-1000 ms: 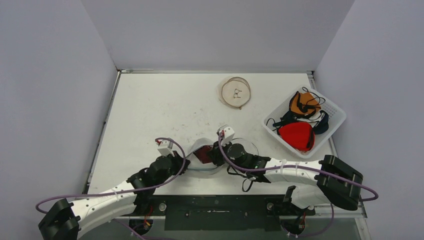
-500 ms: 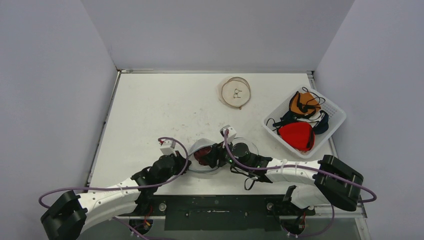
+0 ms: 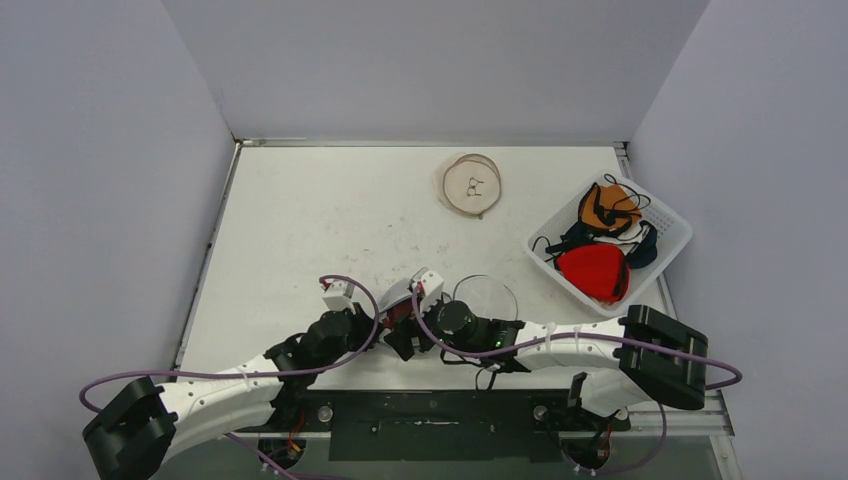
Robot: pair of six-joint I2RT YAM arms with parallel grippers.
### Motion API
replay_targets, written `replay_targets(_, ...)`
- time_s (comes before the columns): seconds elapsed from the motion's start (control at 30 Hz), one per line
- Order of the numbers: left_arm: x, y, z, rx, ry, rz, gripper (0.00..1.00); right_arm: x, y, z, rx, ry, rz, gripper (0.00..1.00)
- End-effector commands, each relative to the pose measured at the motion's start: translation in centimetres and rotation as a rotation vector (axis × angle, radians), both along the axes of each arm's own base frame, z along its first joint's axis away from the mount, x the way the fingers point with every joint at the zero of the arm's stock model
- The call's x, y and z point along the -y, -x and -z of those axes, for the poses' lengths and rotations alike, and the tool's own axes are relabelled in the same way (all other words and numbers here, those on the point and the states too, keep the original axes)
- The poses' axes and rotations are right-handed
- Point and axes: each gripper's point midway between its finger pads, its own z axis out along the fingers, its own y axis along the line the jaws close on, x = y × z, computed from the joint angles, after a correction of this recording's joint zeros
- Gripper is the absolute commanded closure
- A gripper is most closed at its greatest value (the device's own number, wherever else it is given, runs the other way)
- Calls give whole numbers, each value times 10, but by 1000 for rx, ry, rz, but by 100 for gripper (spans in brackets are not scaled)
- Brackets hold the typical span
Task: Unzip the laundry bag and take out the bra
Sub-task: Pick up the bra from the laundry bag.
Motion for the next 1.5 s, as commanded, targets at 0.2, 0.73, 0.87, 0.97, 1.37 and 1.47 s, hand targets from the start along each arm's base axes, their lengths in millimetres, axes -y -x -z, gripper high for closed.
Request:
replay_targets(0.2,16,-8,-29,61,69,18,100,3,-18,0,220,202,81,17)
replay_targets(0.73,15,-6,-31,60,74,20,100,-9,-39,5,265,209,192,58)
replay_targets(0.87,16,-5,-33,63,78,22,100,-11,-38,9,267,224,180,83)
replay_targets(0.97,17,-8,-41,69,79,17,100,-9,-32,6,267,210,142,95)
replay_targets(1.37,12,-31,-75,146,29,-43,100,5,25,-2,226,180,-191,95)
replay_targets(1.47,16,-35,-78,155,16,-38,100,8,33,-13,225,140,-224,95)
